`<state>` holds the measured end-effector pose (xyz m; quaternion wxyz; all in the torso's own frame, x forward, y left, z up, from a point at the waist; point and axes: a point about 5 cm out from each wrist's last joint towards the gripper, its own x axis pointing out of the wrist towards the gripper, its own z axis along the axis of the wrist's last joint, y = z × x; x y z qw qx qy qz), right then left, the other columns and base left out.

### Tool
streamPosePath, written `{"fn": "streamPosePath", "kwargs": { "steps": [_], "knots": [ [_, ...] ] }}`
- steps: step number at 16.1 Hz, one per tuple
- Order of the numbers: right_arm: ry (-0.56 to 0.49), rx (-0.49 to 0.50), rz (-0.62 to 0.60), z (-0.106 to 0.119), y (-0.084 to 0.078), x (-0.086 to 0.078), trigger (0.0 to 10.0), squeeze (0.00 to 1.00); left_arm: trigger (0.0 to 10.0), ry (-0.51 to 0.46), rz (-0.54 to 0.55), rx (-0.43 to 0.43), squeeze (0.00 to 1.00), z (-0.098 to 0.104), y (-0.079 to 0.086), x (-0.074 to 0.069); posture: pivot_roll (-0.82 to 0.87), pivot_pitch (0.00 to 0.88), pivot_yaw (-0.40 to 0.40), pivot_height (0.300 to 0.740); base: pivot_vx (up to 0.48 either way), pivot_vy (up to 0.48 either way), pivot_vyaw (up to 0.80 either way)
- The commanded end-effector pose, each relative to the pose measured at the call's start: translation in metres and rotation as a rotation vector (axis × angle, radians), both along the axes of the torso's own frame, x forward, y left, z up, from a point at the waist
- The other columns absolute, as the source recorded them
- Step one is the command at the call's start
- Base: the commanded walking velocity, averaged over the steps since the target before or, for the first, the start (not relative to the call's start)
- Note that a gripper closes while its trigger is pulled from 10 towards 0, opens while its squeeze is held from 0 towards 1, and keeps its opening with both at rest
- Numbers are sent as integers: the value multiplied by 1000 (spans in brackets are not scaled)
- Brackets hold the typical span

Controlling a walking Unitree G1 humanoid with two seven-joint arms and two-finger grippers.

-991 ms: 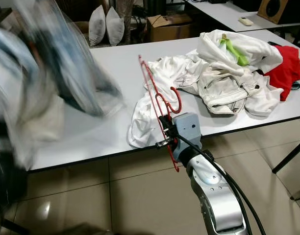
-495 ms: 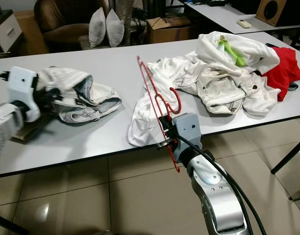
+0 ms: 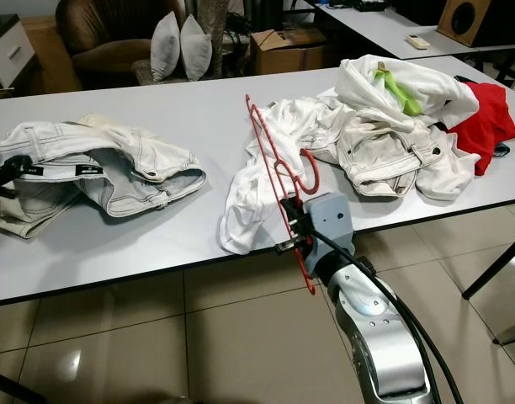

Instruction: Hang hanger

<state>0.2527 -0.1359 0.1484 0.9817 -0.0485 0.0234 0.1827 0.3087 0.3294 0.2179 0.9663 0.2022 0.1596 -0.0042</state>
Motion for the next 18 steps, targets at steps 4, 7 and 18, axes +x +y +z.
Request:
{"fn": "streamPosePath", "kwargs": {
  "steps": [4, 7, 18],
  "knots": [
    [-10, 1, -5, 2, -2, 2, 10000, 0, 10000, 180, -298, 33, 1000, -1, -20, -14, -104, 0, 54, 740, 0, 0, 0],
    [-17, 8, -8, 3, -2, 1, 10000, 0, 10000, 183, -473, 39, 1000, 7, -28, -19, -105, 0, 57, 740, 0, 0, 0],
    [-40, 18, -56, 7, -12, 1, 10000, 0, 10000, -337, -850, -455, 1000, 82, -92, 5, -126, 0, 67, 740, 0, 0, 0]
  ]
}}
